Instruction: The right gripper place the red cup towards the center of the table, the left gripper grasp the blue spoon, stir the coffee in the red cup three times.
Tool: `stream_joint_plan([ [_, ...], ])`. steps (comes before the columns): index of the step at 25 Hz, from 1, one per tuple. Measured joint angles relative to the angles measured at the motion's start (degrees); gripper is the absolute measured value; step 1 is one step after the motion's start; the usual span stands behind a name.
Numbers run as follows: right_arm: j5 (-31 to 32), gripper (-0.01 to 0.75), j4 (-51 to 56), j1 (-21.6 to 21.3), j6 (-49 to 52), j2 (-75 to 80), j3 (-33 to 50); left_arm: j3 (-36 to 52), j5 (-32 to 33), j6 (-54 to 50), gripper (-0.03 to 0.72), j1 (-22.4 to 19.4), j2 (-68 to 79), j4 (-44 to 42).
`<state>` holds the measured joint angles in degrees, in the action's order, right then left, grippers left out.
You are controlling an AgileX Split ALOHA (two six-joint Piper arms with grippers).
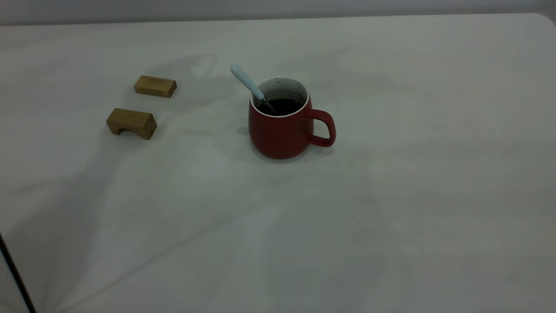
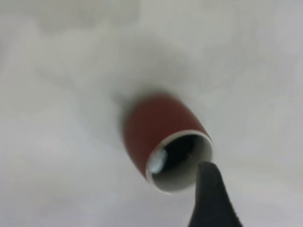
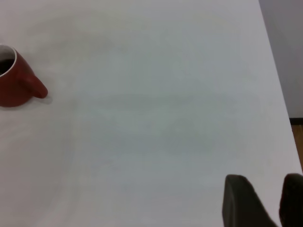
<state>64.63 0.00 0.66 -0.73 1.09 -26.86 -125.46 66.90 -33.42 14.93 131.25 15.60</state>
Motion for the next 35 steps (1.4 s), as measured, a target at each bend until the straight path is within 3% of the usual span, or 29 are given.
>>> stream_joint_plan([
  [6, 0.0, 0.238, 0.0, 0.0, 0.0, 0.0, 0.0, 0.0, 0.0, 26.95, 0.531, 0.0, -10.32, -6.34],
  [15, 0.0, 0.238, 0.0, 0.0, 0.0, 0.0, 0.0, 4.29, 0.0, 30.74, 0.531, 0.0, -24.27, -16.27],
  [30, 0.0, 0.238, 0.0, 0.0, 0.0, 0.0, 0.0, 51.63, 0.0, 25.86, 0.531, -0.07, -68.84, -19.11],
  [33, 0.0, 0.238, 0.0, 0.0, 0.0, 0.0, 0.0, 60.95, 0.0, 25.92, 0.531, -2.42, -76.95, -18.79],
  [35, 0.0, 0.238, 0.0, 0.0, 0.0, 0.0, 0.0, 67.22, 0.0, 25.96, 0.531, -6.15, -82.54, -18.91],
])
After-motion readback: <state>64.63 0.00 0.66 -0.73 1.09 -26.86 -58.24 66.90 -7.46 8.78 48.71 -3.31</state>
